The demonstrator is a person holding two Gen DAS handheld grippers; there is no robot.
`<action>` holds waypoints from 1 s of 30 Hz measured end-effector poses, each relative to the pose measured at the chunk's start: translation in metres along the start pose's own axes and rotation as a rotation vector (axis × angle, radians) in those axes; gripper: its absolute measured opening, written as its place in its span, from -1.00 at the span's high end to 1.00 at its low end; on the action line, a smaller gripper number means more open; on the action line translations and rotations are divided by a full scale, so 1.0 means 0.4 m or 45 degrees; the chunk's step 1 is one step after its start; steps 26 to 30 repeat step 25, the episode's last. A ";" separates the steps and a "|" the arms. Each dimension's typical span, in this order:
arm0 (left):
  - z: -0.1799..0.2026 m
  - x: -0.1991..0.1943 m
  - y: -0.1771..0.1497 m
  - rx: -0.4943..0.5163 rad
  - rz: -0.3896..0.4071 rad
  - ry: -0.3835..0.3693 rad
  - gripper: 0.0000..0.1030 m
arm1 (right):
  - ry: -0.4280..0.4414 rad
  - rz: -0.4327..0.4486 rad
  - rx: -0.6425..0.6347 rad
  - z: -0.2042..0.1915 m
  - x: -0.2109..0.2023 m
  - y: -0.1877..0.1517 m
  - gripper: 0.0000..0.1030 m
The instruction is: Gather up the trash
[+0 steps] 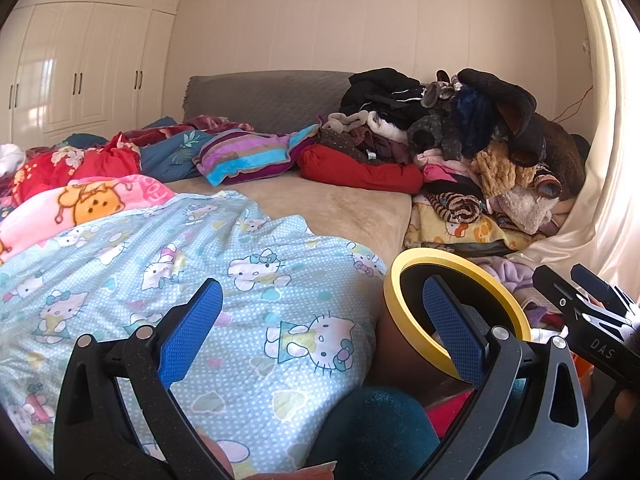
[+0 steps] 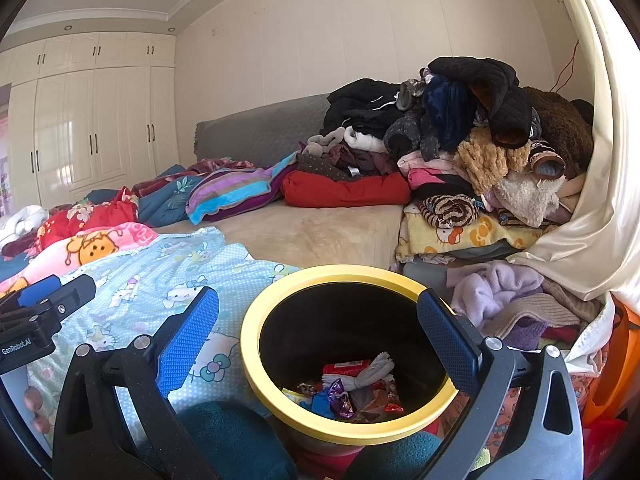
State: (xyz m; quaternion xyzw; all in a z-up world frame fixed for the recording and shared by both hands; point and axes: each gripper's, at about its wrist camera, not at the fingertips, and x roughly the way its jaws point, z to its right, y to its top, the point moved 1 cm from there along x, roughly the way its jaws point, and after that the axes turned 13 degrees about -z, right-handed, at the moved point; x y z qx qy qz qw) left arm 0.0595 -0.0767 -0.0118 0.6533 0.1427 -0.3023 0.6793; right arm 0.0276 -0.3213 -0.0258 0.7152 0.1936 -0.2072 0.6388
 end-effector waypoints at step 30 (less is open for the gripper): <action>-0.710 -0.129 -0.116 -0.723 -0.216 0.802 -0.79 | 0.719 -0.455 -0.443 -0.719 0.225 0.006 -0.88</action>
